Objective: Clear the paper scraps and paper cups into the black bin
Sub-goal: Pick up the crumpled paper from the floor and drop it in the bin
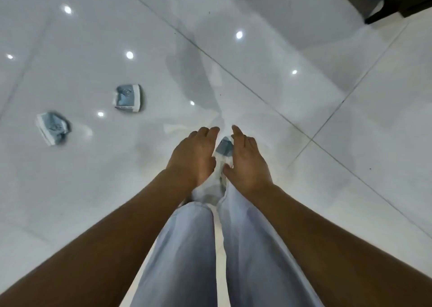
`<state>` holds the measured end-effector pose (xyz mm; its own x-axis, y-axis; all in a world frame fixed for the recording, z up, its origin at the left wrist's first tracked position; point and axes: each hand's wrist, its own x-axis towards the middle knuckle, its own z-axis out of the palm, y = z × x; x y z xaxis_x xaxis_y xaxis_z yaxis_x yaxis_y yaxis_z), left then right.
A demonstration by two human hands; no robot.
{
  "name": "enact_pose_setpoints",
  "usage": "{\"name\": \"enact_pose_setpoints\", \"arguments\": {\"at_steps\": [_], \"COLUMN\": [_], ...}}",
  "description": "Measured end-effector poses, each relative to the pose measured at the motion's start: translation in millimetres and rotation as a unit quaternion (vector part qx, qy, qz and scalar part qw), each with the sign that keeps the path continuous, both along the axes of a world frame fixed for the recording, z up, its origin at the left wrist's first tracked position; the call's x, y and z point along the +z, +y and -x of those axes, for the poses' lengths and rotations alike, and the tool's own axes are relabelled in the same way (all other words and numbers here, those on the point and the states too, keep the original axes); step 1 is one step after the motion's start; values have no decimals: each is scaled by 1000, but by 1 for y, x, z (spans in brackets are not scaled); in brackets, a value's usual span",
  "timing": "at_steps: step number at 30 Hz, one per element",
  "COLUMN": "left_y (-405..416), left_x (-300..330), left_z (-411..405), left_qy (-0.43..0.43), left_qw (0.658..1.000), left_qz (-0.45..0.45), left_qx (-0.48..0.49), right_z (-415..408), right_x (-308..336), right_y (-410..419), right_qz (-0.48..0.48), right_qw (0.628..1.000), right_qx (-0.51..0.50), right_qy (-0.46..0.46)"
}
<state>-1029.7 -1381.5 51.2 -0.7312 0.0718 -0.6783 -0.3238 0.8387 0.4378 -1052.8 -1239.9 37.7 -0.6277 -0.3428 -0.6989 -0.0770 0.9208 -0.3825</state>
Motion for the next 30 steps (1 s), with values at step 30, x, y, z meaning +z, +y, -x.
{"name": "enact_pose_setpoints", "arguments": {"at_steps": [30], "left_y": [-214], "left_x": [218], "left_z": [-170], "left_qy": [-63], "left_qw": [959], "left_qz": [105], "left_qx": [256], "right_z": [-39], "right_x": [218], "right_y": [-237], "right_qz": [-40], "right_qw": [955], "right_qx": [293], "right_qy": [39]}}
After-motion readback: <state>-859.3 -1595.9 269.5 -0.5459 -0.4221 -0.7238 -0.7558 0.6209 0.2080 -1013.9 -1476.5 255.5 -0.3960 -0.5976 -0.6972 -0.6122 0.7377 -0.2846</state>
